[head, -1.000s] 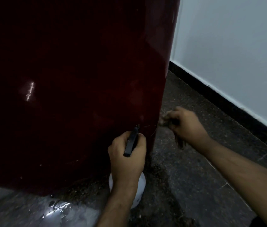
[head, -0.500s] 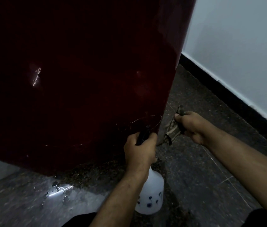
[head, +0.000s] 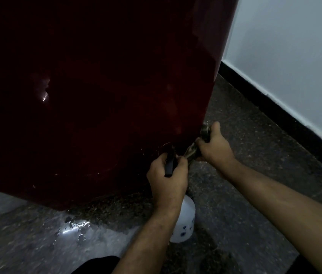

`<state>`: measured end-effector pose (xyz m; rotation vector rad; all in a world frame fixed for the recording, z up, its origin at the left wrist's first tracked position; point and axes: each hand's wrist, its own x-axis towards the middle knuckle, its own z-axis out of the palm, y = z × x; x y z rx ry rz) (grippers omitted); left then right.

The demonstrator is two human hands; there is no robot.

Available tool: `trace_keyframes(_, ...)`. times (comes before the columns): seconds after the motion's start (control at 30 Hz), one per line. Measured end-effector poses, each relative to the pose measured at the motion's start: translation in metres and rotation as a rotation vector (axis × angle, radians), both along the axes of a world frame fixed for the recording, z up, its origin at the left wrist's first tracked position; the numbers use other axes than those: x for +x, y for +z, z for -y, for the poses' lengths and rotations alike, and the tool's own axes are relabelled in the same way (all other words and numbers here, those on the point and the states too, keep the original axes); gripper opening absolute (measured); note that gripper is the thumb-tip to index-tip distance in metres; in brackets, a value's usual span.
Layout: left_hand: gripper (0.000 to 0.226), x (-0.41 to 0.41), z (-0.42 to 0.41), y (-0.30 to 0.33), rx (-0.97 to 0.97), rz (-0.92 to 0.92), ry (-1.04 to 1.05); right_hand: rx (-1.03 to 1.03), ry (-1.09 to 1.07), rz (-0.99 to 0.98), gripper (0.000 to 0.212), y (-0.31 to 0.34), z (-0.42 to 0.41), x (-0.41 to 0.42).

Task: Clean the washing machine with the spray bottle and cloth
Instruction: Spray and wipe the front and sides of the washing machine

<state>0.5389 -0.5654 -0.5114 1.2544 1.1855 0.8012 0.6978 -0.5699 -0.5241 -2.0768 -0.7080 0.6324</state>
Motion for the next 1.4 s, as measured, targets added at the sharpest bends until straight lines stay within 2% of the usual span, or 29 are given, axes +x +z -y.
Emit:
trace_keyframes(0.1, 0.021, -0.002, -0.005, 0.001, -0.055, -0.02, 0.013, 0.114, 0.155, 0.299, 0.029, -0.007, 0.009, 0.004)
trace_keyframes(0.2, 0.024, -0.004, -0.01, 0.0, -0.128, -0.018, 0.022, 0.117, 0.33, 0.52, 0.035, -0.012, 0.018, 0.013)
trace_keyframes(0.27, 0.024, -0.001, -0.009, 0.001, -0.115, -0.015, -0.001, 0.099, 0.439, 0.702, 0.045, -0.011, 0.02, 0.015)
trace_keyframes(0.43, 0.02, 0.0, -0.009, 0.001, -0.068, -0.01, -0.042, 0.196, 0.652, 1.118, 0.04, -0.001, 0.008, 0.001)
trace_keyframes(0.53, 0.017, -0.01, -0.012, 0.002, -0.143, -0.007, 0.013, 0.166, 0.775, 1.209, 0.025, -0.014, 0.004, -0.002)
trace_keyframes(0.63, 0.013, -0.023, -0.015, 0.002, -0.216, 0.014, 0.082, 0.131, 0.844, 1.278, 0.021, -0.018, 0.005, 0.003)
trace_keyframes(0.77, 0.018, -0.031, -0.02, 0.007, -0.194, 0.031, 0.108, 0.275, 0.715, 1.379, 0.027, -0.002, -0.004, -0.01)
trace_keyframes(0.87, 0.021, -0.035, -0.022, 0.013, -0.161, 0.049, 0.138, 0.307, 0.878, 1.384, 0.019, -0.019, -0.016, -0.027)
trace_keyframes(0.93, 0.016, -0.039, -0.02, 0.016, -0.186, 0.06, 0.154, 0.233, 0.981, 1.408, 0.026, -0.024, -0.017, -0.027)
trace_keyframes(1.0, 0.009, -0.041, -0.018, 0.018, -0.254, 0.09, 0.162, 0.22, 0.947, 1.425, 0.03, -0.011, -0.011, -0.024)
trace_keyframes(1.1, 0.005, -0.041, -0.02, 0.019, -0.329, 0.133, 0.199, 0.328, 0.767, 1.451, 0.028, 0.007, -0.009, -0.025)
trace_keyframes(1.17, 0.004, -0.038, -0.017, 0.021, -0.355, 0.163, 0.249, 0.348, 0.724, 1.443, 0.027, 0.004, -0.015, -0.028)
trace_keyframes(1.23, 0.013, -0.034, -0.013, 0.024, -0.373, 0.175, 0.312, 0.356, 0.795, 1.383, 0.025, -0.006, -0.021, -0.033)
trace_keyframes(1.33, 0.003, -0.036, -0.015, 0.028, -0.402, 0.202, 0.4, 0.223, 0.975, 1.357, 0.022, -0.019, -0.024, -0.036)
trace_keyframes(1.4, 0.008, -0.04, -0.018, 0.029, -0.413, 0.22, 0.435, 0.174, 0.973, 1.371, 0.024, -0.011, -0.017, -0.029)
